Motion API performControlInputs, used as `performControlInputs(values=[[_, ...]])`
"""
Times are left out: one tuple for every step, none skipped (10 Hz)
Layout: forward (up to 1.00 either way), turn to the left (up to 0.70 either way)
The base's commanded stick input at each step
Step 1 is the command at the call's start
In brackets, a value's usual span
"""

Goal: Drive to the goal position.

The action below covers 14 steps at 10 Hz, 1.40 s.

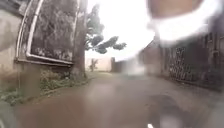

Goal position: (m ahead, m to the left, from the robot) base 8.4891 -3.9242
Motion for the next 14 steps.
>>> performControlInputs(values=[[0.5, 0.02], [0.5, 0.02], [0.5, 0.02], [0.5, 0.02], [0.5, 0.02], [0.5, 0.02], [0.5, 0.02], [0.5, 0.02], [0.5, 0.02], [0.5, 0.02], [0.5, 0.02], [0.5, 0.02], [0.5, 0.02], [0.5, 0.02]])
